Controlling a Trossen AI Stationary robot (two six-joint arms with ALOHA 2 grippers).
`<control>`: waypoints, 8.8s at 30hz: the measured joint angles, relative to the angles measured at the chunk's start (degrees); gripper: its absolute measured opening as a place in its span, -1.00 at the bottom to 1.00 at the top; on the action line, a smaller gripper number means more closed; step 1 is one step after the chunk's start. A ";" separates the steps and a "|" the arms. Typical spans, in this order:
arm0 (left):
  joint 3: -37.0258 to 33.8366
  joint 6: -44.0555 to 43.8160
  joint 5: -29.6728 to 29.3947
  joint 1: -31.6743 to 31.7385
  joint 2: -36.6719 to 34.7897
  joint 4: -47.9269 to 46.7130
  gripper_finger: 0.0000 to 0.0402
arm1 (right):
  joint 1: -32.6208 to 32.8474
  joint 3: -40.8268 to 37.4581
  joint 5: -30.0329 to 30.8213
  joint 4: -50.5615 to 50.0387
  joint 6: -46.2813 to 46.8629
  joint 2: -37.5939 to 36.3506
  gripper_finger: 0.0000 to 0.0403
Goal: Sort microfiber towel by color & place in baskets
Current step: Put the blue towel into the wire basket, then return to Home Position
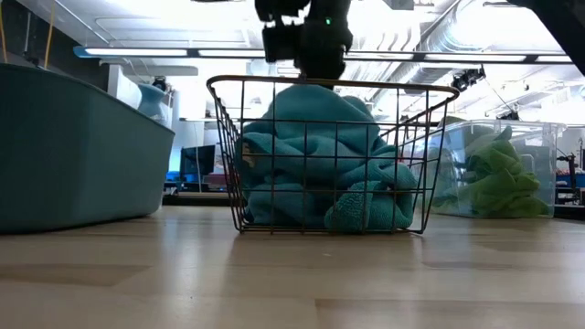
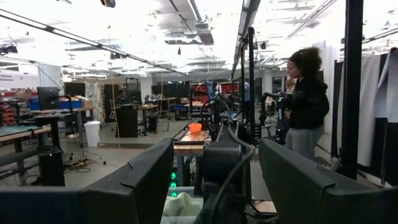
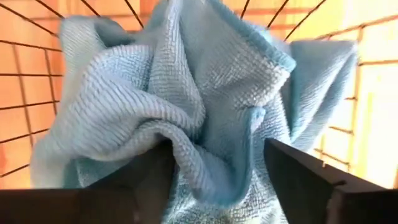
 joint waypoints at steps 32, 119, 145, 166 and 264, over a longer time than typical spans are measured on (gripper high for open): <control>0.01 3.45 -0.08 0.01 -0.28 -3.26 0.12 | -11.09 -15.16 -3.21 0.11 1.24 -27.39 0.45; -33.07 -10.97 3.89 -0.01 -18.12 11.37 -1.00 | -9.92 -52.04 -20.72 72.23 21.84 -59.60 -1.00; -51.36 -16.69 0.55 0.00 -33.22 11.57 -1.00 | -10.26 -52.04 -23.42 67.66 23.52 -59.63 -1.00; -51.36 -13.51 0.92 0.01 -32.89 -3.07 -1.00 | -10.23 -54.90 -34.56 48.87 9.60 -80.48 -1.00; -51.32 -13.51 1.00 0.01 -32.90 -3.00 -1.00 | 2.78 -111.62 -4.20 71.60 9.57 -115.08 -1.00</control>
